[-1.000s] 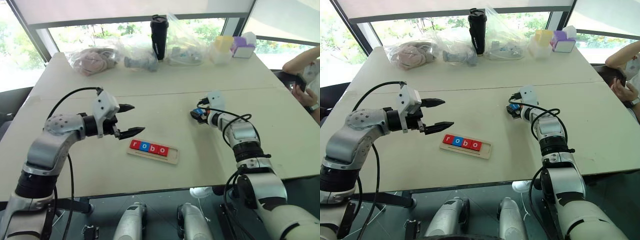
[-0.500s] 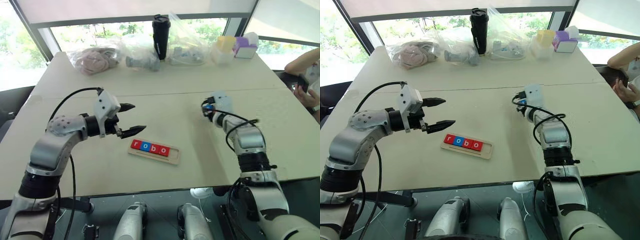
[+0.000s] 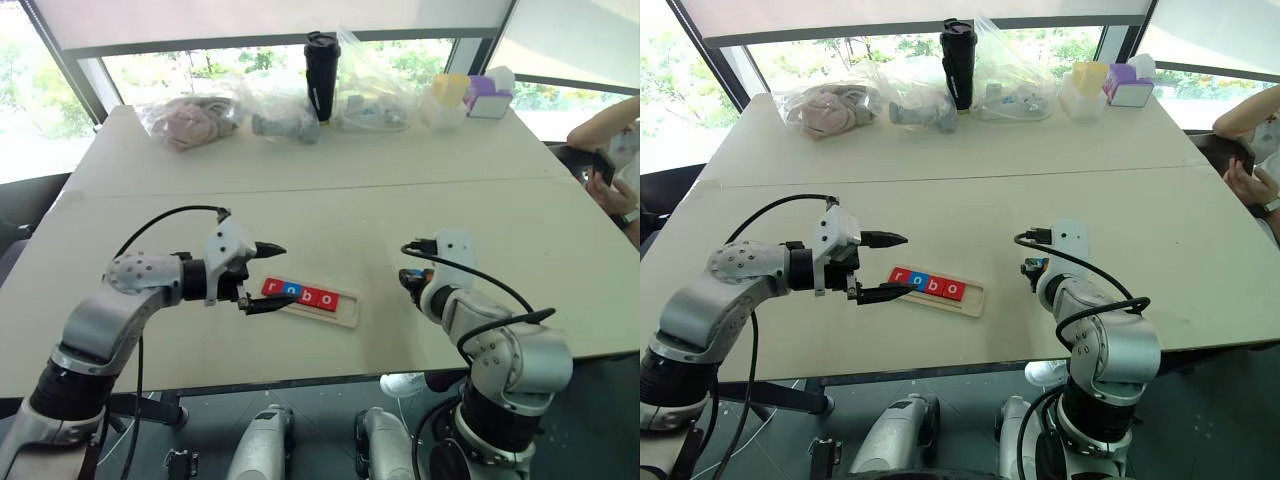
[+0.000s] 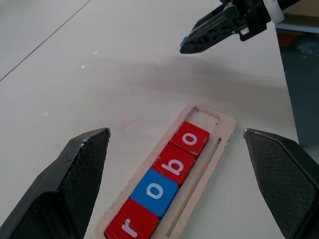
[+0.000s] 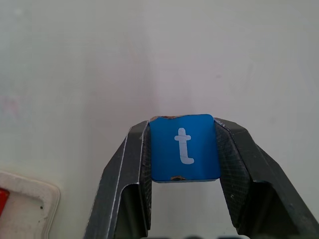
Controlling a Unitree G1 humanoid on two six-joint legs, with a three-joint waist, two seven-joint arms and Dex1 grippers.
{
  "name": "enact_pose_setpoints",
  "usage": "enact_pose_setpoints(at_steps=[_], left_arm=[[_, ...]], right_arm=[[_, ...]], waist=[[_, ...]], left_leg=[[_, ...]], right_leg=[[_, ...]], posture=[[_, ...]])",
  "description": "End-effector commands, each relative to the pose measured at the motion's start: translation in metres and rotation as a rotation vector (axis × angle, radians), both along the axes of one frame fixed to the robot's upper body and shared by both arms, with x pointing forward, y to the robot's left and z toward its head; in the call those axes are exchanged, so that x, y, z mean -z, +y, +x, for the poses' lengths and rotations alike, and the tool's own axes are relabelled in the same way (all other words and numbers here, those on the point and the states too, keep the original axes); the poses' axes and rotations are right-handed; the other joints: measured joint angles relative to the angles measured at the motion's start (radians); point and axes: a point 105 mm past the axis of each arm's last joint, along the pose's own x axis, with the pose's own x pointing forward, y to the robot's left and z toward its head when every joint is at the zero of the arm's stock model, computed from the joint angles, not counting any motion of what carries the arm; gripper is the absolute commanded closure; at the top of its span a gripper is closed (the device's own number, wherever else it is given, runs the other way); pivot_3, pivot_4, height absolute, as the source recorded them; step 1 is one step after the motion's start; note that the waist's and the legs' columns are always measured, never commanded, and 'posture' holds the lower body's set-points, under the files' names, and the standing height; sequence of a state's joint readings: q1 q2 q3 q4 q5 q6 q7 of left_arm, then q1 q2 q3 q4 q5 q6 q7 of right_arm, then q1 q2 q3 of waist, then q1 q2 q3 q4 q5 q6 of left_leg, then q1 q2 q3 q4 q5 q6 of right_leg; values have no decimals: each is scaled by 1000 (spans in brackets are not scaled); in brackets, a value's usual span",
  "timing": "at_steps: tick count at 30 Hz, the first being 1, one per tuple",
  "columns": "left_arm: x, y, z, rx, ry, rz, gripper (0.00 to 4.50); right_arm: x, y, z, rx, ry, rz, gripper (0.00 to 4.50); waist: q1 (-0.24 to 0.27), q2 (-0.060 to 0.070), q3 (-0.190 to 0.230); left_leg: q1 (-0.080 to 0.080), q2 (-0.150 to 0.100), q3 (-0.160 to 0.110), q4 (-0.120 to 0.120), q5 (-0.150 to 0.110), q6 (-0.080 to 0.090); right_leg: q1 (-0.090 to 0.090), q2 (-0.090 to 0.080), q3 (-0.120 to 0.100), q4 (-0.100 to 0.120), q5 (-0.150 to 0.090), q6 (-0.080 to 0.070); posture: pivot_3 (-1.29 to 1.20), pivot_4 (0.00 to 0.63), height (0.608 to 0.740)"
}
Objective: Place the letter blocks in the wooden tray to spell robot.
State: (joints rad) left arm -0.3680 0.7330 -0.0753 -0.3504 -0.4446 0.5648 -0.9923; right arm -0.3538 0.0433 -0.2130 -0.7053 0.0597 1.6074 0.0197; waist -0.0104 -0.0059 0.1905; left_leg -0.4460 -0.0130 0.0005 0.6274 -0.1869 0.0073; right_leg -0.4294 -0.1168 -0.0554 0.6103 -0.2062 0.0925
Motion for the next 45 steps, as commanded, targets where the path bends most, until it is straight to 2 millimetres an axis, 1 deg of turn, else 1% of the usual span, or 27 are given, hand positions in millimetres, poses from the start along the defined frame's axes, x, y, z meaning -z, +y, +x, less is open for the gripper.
enact_pose_setpoints(at_steps=[1,4,7,10,11,13,14,15,16,17,18,19,21,24,26,31,34,39,41,42,44,45], left_arm=[[-7,-6,0,25,-41,-4,0],[-5,-7,1,27,-41,-3,0],[-4,-6,2,25,-41,-2,0],[-3,-4,2,21,-39,4,0],[-2,-4,2,19,-39,8,0],[-2,-2,2,19,-38,15,0],[-2,0,2,26,-39,25,0],[-2,0,2,31,-40,32,0],[-2,1,1,41,-40,42,0],[-1,2,0,56,-41,57,0],[-1,3,-1,70,-41,70,0],[0,3,-2,81,-42,79,0],[-2,5,-3,103,-51,102,0],[-7,7,-5,124,-61,113,0],[-9,6,-7,142,-63,123,0],[-10,6,-9,184,-74,161,0],[-11,4,-8,189,-81,164,0],[-8,3,-9,181,-82,171,0],[-6,4,-10,177,-79,176,0],[-5,4,-11,176,-77,178,0],[-5,4,-12,174,-75,180,0],[-5,5,-12,173,-75,180,0]], right_arm=[[3,1,-5,-5,7,7,3274],[6,1,-5,2,19,13,3274],[5,5,-6,-14,14,27,1729],[-4,5,-3,-56,-21,11,144],[-11,3,-1,-90,-47,-12,27],[-30,-8,6,-167,-141,-116,27],[-50,-15,14,-236,-250,-132,27],[-65,-20,18,-286,-326,-143,27],[-82,-18,17,-408,-430,-150,27],[-89,-15,8,-579,-480,-179,27],[-86,-15,0,-711,-479,-220,27],[-82,-16,-5,-801,-470,-248,27],[-60,-34,-5,-887,-370,-285,27],[-35,-45,-9,-1003,-285,-307,27],[-24,-50,-6,-1027,-263,-304,27],[-7,-55,10,-1045,-253,-317,27],[-4,-51,15,-1058,-265,-309,27],[4,-42,15,-1103,-269,-311,27],[5,-41,15,-1111,-271,-317,27],[6,-40,15,-1109,-278,-314,268],[6,-38,15,-1112,-286,-302,908],[6,-36,15,-1120,-287,-297,1398]], waist=[[-1,0,0],[-2,0,0],[-2,0,0],[-1,0,0],[0,0,0],[0,1,1],[0,1,1],[-1,1,1],[-2,1,1],[-1,1,1],[0,1,1],[0,0,1],[0,-1,0],[0,-2,1],[-2,-2,1],[0,-2,1],[4,-2,1],[4,-2,1],[6,-2,1],[6,-2,1],[7,-2,1],[8,-2,1]], left_leg=[[-1,0,1,-1,0,0],[-1,0,2,-3,1,2],[0,0,2,-4,2,3],[1,2,2,-2,2,3],[1,2,2,-2,2,2],[0,2,2,1,0,0],[-1,2,2,1,0,0],[-1,2,3,1,0,0],[-1,1,4,1,0,0],[-1,2,5,0,0,0],[-1,2,5,-1,0,0],[-1,2,4,-2,0,0],[0,3,5,-5,0,1],[0,3,7,-5,-2,2],[0,3,11,-5,-2,2],[1,7,14,1,-2,2],[1,9,17,3,-2,2],[1,9,20,3,-3,3],[1,8,21,3,-3,4],[1,8,21,3,-3,4],[1,8,20,3,-3,4],[1,9,21,3,-3,4]], right_leg=[[-1,0,0,0,0,0],[-2,0,0,1,-1,1],[-2,2,0,2,-1,2],[-1,3,0,2,-1,1],[-1,3,0,2,-1,1],[-1,2,0,1,-1,1],[0,1,0,0,-1,1],[0,0,0,-1,-1,1],[0,0,0,-2,-1,1],[0,0,-1,-5,-1,2],[1,0,-2,-7,-2,3],[2,1,-2,-10,-3,5],[4,2,-2,-12,-3,5],[3,2,-1,-12,-2,4],[3,2,-1,-12,-2,4],[3,4,-1,-9,-1,2],[3,4,-1,-11,-1,2],[3,1,0,-11,1,0],[3,1,0,-11,2,3],[2,1,0,-11,3,3],[2,2,0,-10,3,3],[2,2,0,-10,3,3]], posture=[[0,150,740],[0,150,740],[0,150,740],[0,150,740],[0,150,740],[0,150,740],[0,150,740],[0,150,740],[0,150,740],[0,150,740],[0,150,740],[0,150,740],[0,150,740],[0,150,740],[0,150,740],[0,150,740],[0,150,740],[0,150,740],[0,150,740],[0,150,740],[0,150,740],[0,150,740]])
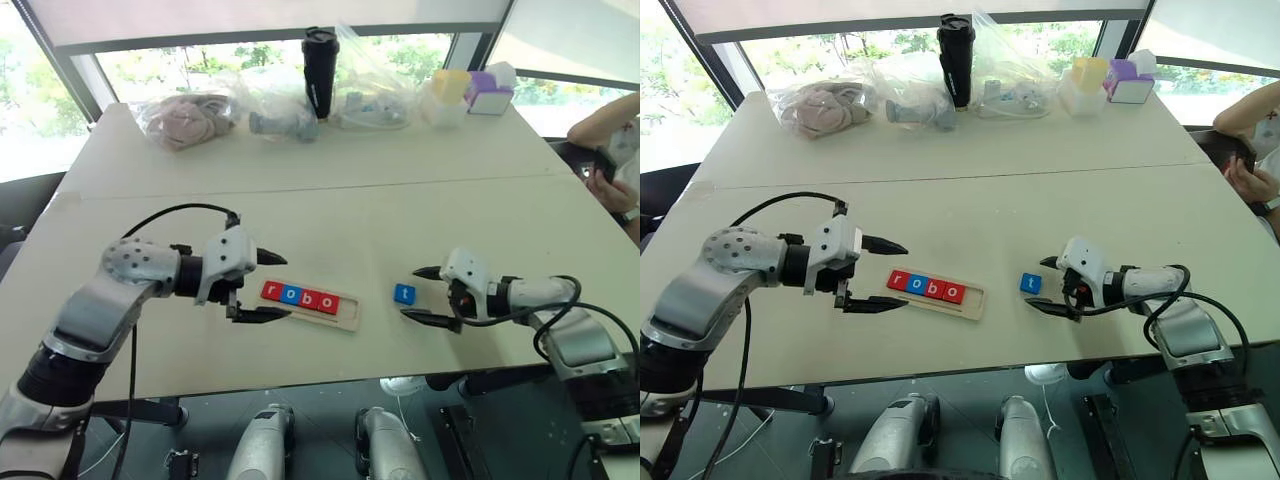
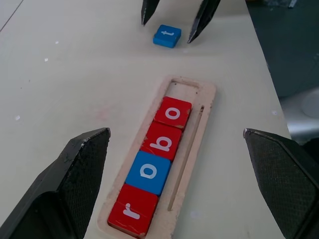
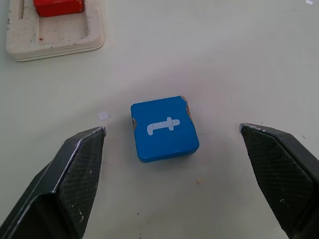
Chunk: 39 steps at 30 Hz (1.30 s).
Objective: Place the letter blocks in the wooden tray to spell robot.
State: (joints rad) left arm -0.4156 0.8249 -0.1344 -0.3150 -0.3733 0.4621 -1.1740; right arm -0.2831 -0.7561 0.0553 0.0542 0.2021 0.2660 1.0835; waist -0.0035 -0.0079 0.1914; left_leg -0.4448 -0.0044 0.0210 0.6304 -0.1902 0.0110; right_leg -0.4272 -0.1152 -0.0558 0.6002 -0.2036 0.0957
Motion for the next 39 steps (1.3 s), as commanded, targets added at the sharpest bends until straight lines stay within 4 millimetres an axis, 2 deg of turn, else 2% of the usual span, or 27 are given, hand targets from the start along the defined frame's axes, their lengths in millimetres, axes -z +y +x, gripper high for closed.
enact_pose_setpoints(at_steps=[1,3,4,9,12,18,22,25,29,39], left_arm=[[-7,0,-3,9,-43,11,0],[-8,1,-3,7,-44,13,0],[-8,1,-2,4,-45,15,0],[-8,4,1,-3,-45,18,0],[-7,6,3,-13,-49,20,0],[-7,13,6,-32,-48,24,0],[-6,10,6,-32,-50,18,0],[-5,9,6,-40,-53,12,0],[-4,9,5,-49,-51,6,0],[-2,8,6,-58,-56,6,0]], right_arm=[[-8,6,1,-27,-37,20,1930],[-8,6,1,-29,-37,20,3029],[-8,7,1,-27,-38,21,3353],[-14,8,2,-14,-40,35,3343],[-24,15,-1,-40,-46,49,3343],[-43,55,-17,-197,-48,54,3343],[-39,76,-21,-253,-45,33,3343],[-31,82,-17,-245,-67,-7,3343],[-28,94,-23,-265,-55,1,3343],[-22,96,-24,-262,-43,-16,3343]], waist=[[3,0,0],[8,0,0],[10,0,0],[16,0,0],[17,0,0],[16,0,0],[17,0,0],[18,0,0],[16,0,0],[17,0,0]], left_leg=[[0,0,0,0,0,0],[0,0,0,1,0,0],[0,0,0,1,0,0],[0,0,1,1,0,0],[0,0,1,1,0,0],[1,1,1,1,0,0],[0,1,1,1,0,0],[0,1,1,1,0,0],[0,1,1,1,0,0],[0,1,2,2,0,0]], right_leg=[[0,0,0,0,0,0],[0,0,0,0,0,0],[0,0,0,0,0,0],[0,0,0,0,0,-1],[0,0,0,0,1,-1],[0,0,0,1,1,-1],[0,0,0,0,1,-1],[0,0,0,0,1,-1],[0,-1,0,0,1,-1],[0,-1,0,1,1,-1]], posture=[[0,150,740],[0,150,740],[0,150,740],[0,150,740],[0,150,740],[0,150,740],[0,150,740],[0,150,740],[0,150,740],[0,150,740]])
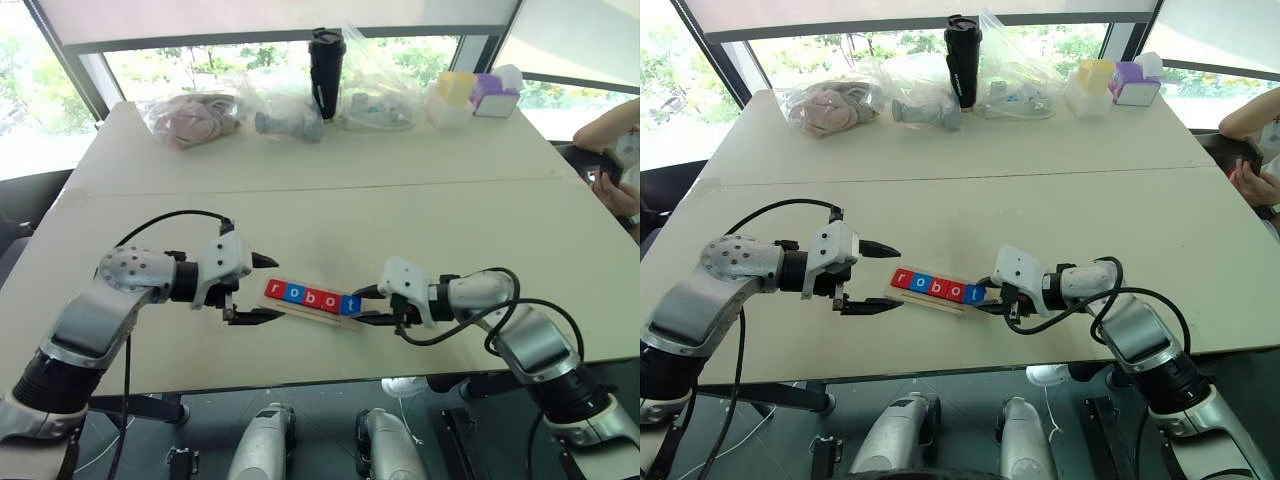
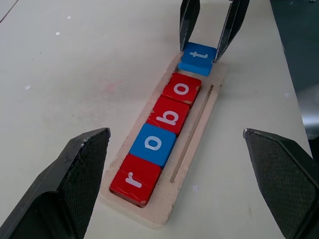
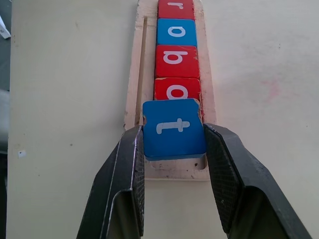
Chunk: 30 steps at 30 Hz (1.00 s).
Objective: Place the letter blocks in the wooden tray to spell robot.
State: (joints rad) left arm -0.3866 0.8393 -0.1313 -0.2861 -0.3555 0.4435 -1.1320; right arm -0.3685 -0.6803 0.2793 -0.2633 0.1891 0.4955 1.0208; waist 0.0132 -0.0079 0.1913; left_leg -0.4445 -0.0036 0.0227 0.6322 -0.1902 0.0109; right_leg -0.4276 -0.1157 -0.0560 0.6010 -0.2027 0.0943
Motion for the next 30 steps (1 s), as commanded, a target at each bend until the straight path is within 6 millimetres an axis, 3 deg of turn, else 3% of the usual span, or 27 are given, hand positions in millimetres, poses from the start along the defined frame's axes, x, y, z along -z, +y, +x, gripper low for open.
enact_pose_setpoints(at_steps=[1,30], left_arm=[[-10,-3,0,13,-56,-9,0],[-9,-7,0,7,-63,-19,0]], right_arm=[[-7,3,0,-17,-35,3,3343],[1,6,9,11,-33,8,3343]], waist=[[0,0,0],[0,0,0]], left_leg=[[0,0,0,0,0,0],[0,0,0,0,0,0]], right_leg=[[0,0,0,0,0,0],[0,0,0,1,0,1]], posture=[[0,150,740],[0,150,740]])
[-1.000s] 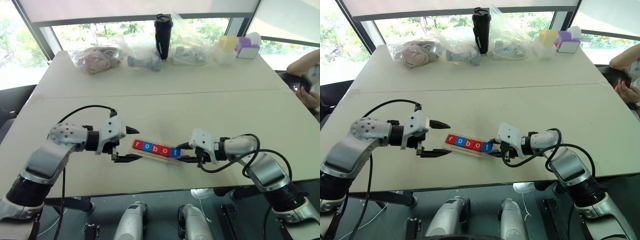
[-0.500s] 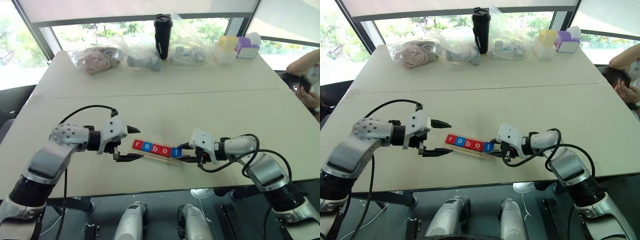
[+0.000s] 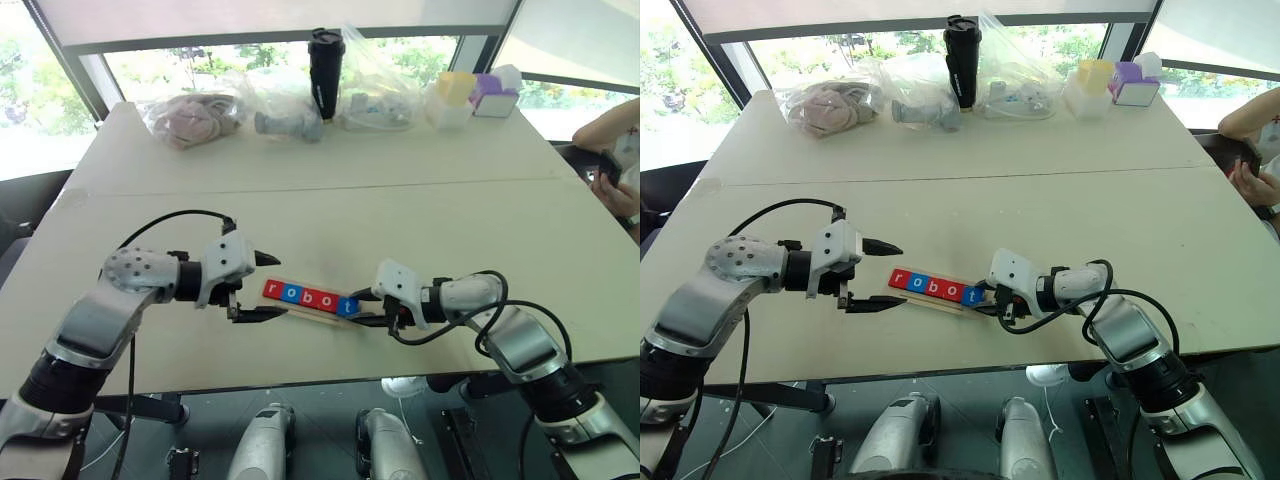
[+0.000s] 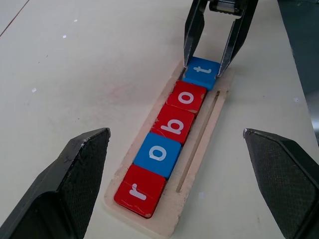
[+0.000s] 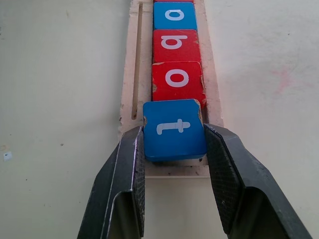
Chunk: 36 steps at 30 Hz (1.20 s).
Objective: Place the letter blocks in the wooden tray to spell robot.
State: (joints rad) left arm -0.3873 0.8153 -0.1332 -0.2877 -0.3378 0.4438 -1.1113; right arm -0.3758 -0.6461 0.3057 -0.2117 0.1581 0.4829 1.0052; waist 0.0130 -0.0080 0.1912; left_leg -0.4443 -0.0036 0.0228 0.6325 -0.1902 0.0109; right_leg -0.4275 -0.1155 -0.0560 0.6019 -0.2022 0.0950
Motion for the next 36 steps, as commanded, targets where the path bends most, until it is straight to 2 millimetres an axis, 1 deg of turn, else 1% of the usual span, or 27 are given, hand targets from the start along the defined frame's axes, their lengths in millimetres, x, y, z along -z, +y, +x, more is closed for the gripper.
enact_pose_setpoints(at_steps=[1,10,12,16,17,19,22,24,27,28,29,31,33,35,36], left_arm=[[-10,-4,-2,21,-48,-10,0],[-10,-5,-2,22,-49,-14,0],[-10,-5,-2,22,-49,-13,0],[-9,-5,-1,20,-48,-12,0],[-9,-4,-1,18,-48,-11,0],[-9,-4,-1,17,-48,-10,0],[-9,-3,0,14,-48,-9,0],[-11,-2,1,7,-50,-16,0],[-24,4,9,-57,-52,-103,0],[-28,8,12,-88,-44,-146,0],[-30,14,14,-119,-29,-172,0],[-29,24,13,-149,-6,-199,0],[-25,41,10,-222,27,-223,0],[-22,53,6,-274,48,-237,0],[-20,60,3,-302,58,-237,0]], right_arm=[[-11,2,5,-2,-56,12,3343],[-11,5,5,-10,-51,20,3343],[-11,5,4,-11,-50,22,2299],[-15,5,3,-13,-55,32,399],[-17,5,3,-12,-61,39,38],[-24,4,2,-15,-76,61,38],[-41,1,8,20,-107,117,38],[-52,-4,16,75,-121,167,38],[-69,-26,38,251,-168,254,38],[-72,-34,42,306,-171,278,38],[-76,-41,43,344,-164,306,38],[-81,-50,39,382,-150,338,38],[-79,-63,25,404,-124,324,38],[-77,-70,13,411,-103,297,38],[-75,-74,3,409,-79,286,38]], waist=[[0,0,0],[0,0,0],[0,0,0],[0,0,0],[0,0,0],[0,0,0],[0,0,0],[0,0,0],[0,0,0],[2,0,0],[2,0,0],[0,0,0],[0,0,0],[0,0,0],[0,0,0]], left_leg=[[0,0,0,0,0,0],[0,0,0,0,0,0],[0,0,0,0,0,0],[1,0,0,1,0,0],[0,0,0,1,0,0],[1,0,0,1,0,0],[1,0,0,1,0,0],[0,0,0,1,0,0],[1,0,0,1,0,0],[1,0,0,1,0,0],[1,0,0,2,0,0],[1,0,-1,2,0,0],[1,0,0,1,0,0],[2,0,0,0,0,0],[1,0,0,0,0,0]], right_leg=[[0,0,0,0,0,0],[0,0,0,1,0,0],[0,0,0,1,0,0],[0,0,0,2,0,0],[0,0,0,2,0,0],[0,0,0,2,0,0],[0,0,0,2,0,0],[0,0,0,2,0,0],[0,0,0,3,0,0],[0,0,0,3,0,0],[0,0,0,4,0,0],[0,0,0,4,0,0],[0,0,0,5,0,0],[-1,-1,0,7,-1,2],[-2,-1,0,7,-1,2]], posture=[[0,150,740],[0,150,740],[0,150,740],[0,150,740],[0,150,740],[0,150,740],[0,150,740],[0,150,740],[0,150,740],[0,150,740],[0,150,740],[0,150,740],[0,150,740],[0,150,740],[0,150,740]])
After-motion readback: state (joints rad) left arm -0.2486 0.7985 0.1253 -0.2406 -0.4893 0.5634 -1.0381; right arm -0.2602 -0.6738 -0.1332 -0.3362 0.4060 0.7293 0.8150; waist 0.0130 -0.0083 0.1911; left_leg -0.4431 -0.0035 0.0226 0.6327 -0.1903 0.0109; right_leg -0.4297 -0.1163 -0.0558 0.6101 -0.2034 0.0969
